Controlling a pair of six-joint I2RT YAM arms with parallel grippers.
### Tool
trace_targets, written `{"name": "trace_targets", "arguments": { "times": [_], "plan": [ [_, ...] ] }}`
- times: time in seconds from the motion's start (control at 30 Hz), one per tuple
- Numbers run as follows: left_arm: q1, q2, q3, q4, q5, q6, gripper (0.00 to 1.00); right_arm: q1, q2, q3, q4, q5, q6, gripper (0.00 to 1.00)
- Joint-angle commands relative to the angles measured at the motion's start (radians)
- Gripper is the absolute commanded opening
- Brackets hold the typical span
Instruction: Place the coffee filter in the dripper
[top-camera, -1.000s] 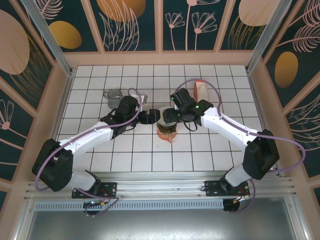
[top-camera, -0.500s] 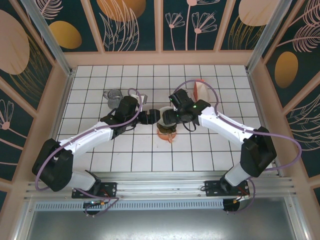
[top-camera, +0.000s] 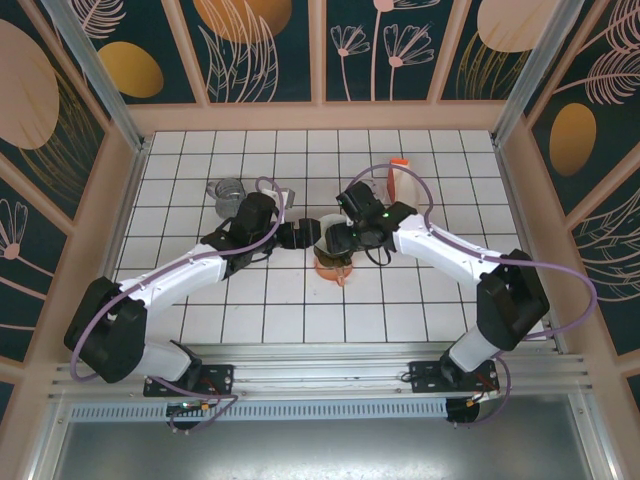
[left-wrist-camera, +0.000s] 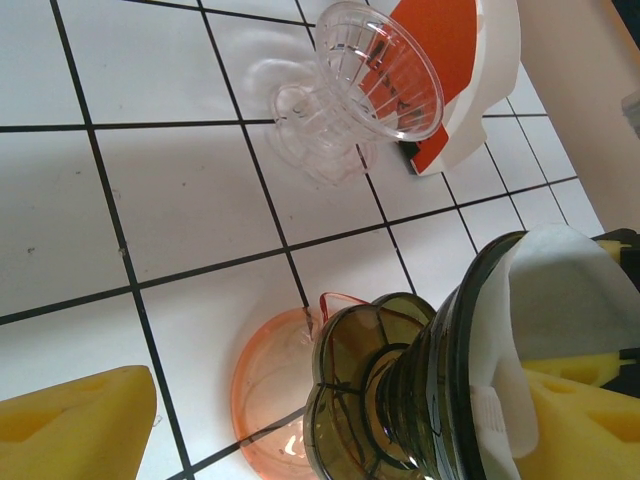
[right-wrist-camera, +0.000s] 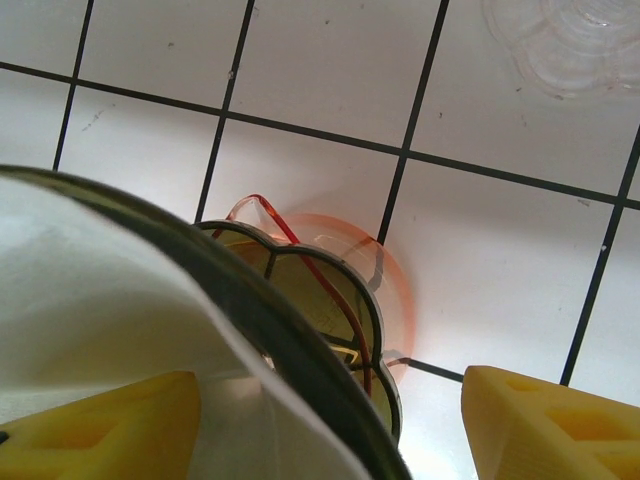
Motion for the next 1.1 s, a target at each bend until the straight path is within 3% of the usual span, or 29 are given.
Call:
{"name": "trace_targets", "arguments": {
  "times": [0.0,1.07],
  "plan": [
    [-0.003,0.008,-0.013,0.023,0.015,-0.009,0.87,0.006,0.015,-0.022,0.002,-0.005,0.0,0.7],
    [-0.003,0.029,-0.008,0.023,0.011,-0.011,0.87,0.006,-0.024,0.059,-0.01,0.036,-0.01,0.7]
  ]
}}
